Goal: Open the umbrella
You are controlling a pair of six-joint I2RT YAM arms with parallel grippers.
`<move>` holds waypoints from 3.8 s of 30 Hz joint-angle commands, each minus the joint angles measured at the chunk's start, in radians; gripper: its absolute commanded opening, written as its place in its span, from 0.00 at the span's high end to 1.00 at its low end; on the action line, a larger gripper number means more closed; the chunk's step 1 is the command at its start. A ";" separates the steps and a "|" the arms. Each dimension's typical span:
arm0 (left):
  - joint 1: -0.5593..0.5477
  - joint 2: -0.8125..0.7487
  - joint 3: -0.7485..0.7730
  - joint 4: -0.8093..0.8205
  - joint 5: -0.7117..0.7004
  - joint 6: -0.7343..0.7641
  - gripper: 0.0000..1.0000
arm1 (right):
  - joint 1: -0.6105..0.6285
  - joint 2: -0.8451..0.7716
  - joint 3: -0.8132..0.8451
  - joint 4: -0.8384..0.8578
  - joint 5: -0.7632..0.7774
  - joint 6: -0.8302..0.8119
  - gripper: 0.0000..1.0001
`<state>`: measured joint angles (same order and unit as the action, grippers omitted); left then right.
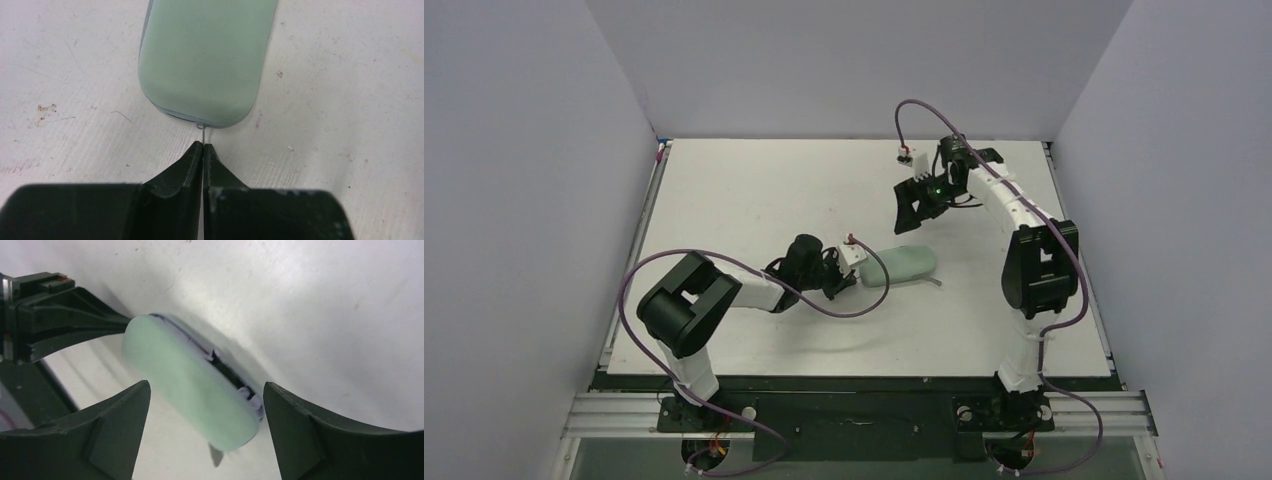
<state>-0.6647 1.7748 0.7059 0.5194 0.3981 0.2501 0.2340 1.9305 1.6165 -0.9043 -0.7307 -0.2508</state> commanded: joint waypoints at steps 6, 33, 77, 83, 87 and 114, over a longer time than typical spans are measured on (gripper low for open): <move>0.005 0.036 0.069 0.018 0.043 0.075 1.00 | 0.101 0.243 0.334 -0.289 0.035 -0.363 0.16; -0.002 -0.071 -0.036 -0.023 0.056 0.065 1.00 | 0.129 0.227 0.062 -0.131 0.010 -0.268 1.00; -0.026 -0.144 -0.182 0.193 -0.119 -0.015 0.54 | 0.108 0.026 -0.320 0.200 -0.027 0.009 1.00; -0.022 -0.121 -0.206 0.255 -0.094 0.099 0.40 | 0.141 0.025 -0.310 0.084 -0.017 -0.147 1.00; -0.025 -0.076 -0.198 0.291 -0.048 0.145 0.36 | 0.156 0.017 -0.307 0.057 -0.007 -0.189 1.00; -0.076 0.017 -0.173 0.256 0.135 0.124 0.94 | 0.158 0.010 -0.293 0.058 0.015 -0.211 1.00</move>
<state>-0.7273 1.7695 0.5179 0.7818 0.5323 0.3965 0.3870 1.9408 1.3289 -0.8806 -0.8516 -0.4015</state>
